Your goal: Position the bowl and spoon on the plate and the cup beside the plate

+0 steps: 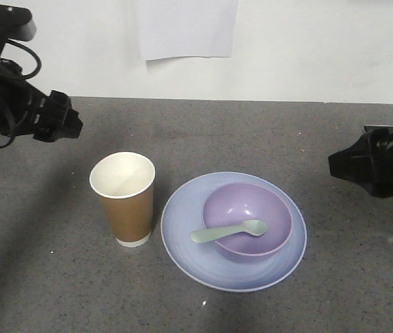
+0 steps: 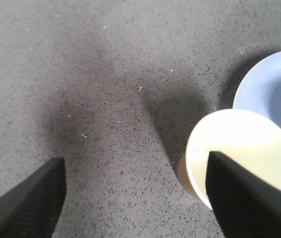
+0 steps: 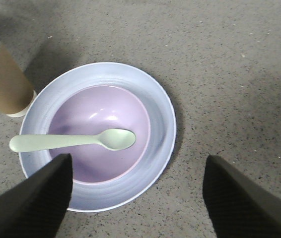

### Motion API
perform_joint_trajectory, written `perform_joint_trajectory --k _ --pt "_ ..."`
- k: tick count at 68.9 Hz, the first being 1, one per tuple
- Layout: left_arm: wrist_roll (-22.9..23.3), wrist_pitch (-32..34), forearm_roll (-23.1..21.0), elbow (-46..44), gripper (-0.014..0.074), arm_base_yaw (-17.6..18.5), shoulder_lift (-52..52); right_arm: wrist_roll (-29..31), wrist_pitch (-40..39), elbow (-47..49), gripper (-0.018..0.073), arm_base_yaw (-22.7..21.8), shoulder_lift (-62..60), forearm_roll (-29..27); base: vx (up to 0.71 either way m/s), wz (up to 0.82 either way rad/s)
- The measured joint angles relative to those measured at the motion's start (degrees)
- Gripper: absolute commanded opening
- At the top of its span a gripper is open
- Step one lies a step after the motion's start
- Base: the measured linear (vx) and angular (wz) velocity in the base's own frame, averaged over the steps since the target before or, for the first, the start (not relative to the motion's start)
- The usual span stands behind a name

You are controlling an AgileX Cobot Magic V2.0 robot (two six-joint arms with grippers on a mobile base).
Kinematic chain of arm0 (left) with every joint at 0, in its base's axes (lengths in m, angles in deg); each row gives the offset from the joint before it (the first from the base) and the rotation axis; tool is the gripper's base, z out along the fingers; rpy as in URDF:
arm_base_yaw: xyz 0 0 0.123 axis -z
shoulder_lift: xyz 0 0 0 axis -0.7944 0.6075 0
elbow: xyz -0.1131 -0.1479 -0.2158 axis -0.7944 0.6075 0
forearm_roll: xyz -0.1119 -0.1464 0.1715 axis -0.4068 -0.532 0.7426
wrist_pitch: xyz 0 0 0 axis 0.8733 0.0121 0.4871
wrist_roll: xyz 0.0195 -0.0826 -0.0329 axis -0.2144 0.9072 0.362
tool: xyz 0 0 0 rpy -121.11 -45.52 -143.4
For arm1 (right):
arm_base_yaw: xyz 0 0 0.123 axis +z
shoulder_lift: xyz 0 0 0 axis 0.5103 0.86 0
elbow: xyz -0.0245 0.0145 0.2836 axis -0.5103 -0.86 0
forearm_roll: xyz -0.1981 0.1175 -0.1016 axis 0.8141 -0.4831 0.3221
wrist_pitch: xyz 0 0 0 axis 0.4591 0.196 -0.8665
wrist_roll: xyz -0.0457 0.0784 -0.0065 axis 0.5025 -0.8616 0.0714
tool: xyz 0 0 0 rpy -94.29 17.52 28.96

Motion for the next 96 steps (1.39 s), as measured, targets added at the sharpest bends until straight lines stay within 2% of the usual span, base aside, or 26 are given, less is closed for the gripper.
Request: perform_joint_trajectory --k 9,22,34,45,70,79,88,96 --pt "2.2 2.4 2.1 5.3 0.0562 0.0 -6.0 -3.2 -2.0 -3.2 0.052 0.0 -3.6 3.3 0.0 0.0" --pt "9.0 7.0 6.7 14.5 0.0562 0.0 -15.8 -6.5 -4.7 -8.8 0.052 0.0 -10.6 7.9 0.0 0.0" --pt "16.7 12.3 12.0 24.8 0.0562 0.0 -26.6 -7.1 -6.1 -13.5 0.052 0.0 -17.8 8.6 0.0 0.0" --pt "23.0 13.7 17.2 33.6 0.0562 0.0 -38.4 -8.2 -7.7 -18.4 0.052 0.0 -24.1 8.9 0.0 0.0" --pt "25.4 12.8 19.6 46.5 0.0531 0.0 -65.2 -9.4 -12.2 -29.2 0.0503 0.0 -34.5 10.2 0.0 0.0" --pt "25.4 11.9 19.9 48.0 0.0429 0.0 -70.6 -9.4 -12.4 -30.8 0.0405 0.0 -36.4 10.2 0.0 0.0" --pt "25.4 11.3 20.1 48.1 0.0223 0.0 -72.3 -9.4 -13.1 -30.9 0.0206 0.0 -36.5 10.2 0.0 0.0" --pt "25.4 11.0 20.6 48.1 -0.0007 0.0 -72.3 -9.4 -13.3 -30.9 -0.0006 0.0 -36.5 10.3 0.0 0.0"
